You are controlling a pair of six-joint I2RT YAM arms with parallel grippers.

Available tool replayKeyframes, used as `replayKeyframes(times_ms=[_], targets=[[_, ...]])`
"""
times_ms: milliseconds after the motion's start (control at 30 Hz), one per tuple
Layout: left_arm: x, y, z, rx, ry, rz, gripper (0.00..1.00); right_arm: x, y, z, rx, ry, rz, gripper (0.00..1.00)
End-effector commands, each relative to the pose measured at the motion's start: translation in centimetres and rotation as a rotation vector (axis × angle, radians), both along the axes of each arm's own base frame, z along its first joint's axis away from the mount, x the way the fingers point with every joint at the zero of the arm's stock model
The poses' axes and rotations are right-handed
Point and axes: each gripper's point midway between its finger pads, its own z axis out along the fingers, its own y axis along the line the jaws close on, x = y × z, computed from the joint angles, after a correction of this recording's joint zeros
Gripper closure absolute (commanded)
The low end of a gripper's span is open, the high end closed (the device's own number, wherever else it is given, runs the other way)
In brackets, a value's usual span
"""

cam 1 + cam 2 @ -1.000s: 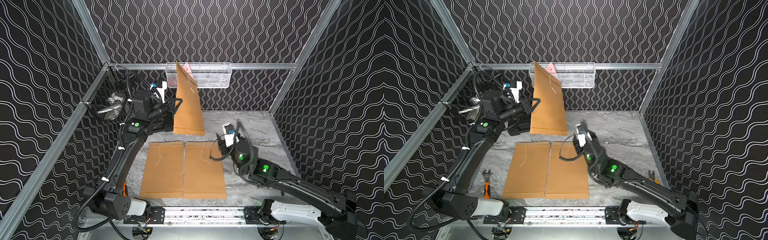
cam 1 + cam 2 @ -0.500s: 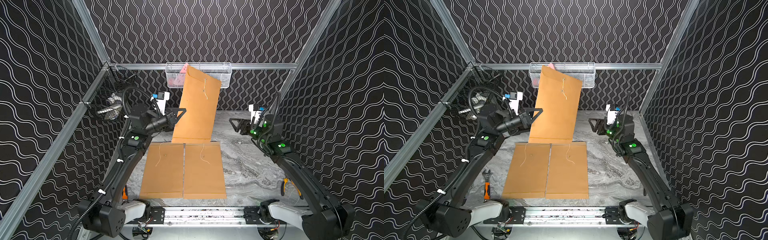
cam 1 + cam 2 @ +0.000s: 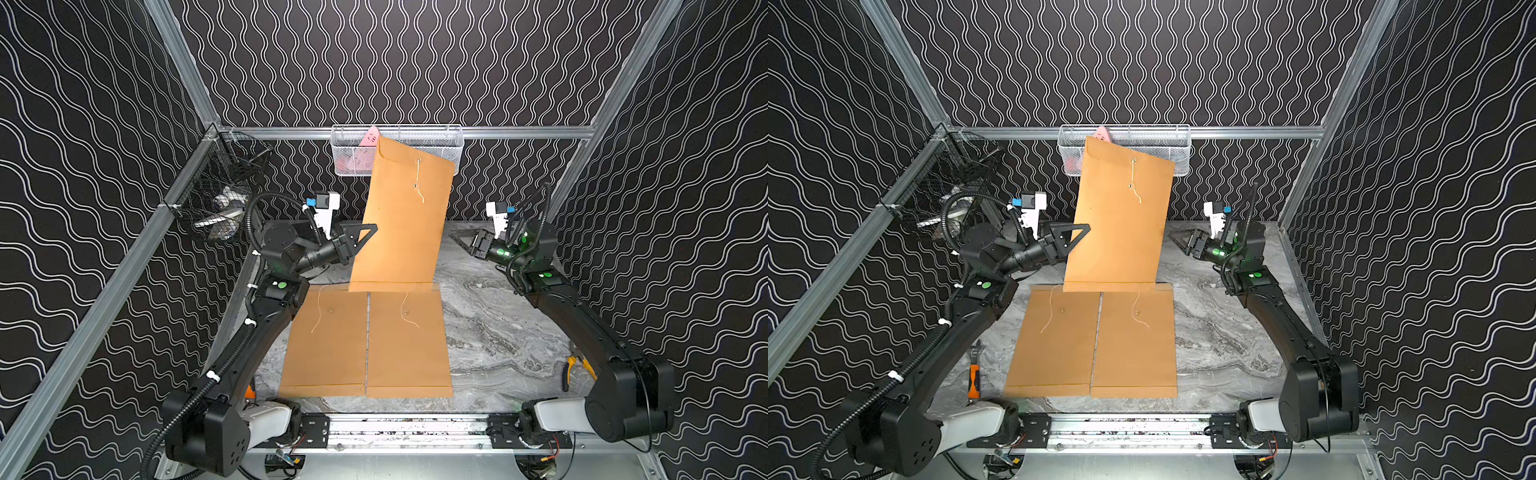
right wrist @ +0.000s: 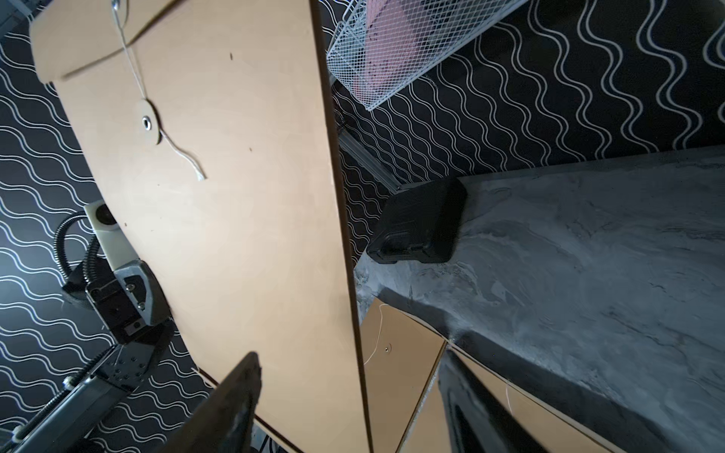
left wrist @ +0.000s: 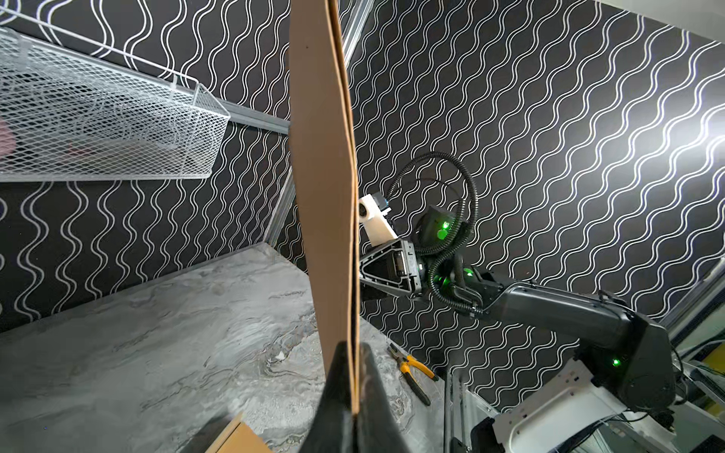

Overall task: Open the file bag
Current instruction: Pick up the file bag from the center of the board.

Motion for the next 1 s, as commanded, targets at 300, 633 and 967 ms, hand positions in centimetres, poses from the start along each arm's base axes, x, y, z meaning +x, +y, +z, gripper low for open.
replayKeyframes(times_ms=[300, 633, 967], targets=[[-1.6, -2.5, 0.4, -0.031, -0.052, -0.08, 1.0, 0.1, 2.1, 3.6, 0.041, -0.121, 0.108, 0.28], [-0.7, -2.8, -1.2, -0.033, -0.018, -0.066, 1.0, -1.0, 2.6, 4.9, 0.062, -0.161, 0.161, 0.36], [1.4, -2.5, -3.7, 0.01, 0.048, 0.009, 0.97, -2.3, 2.5, 5.4, 0.05, -0.183, 0.175, 0.89]])
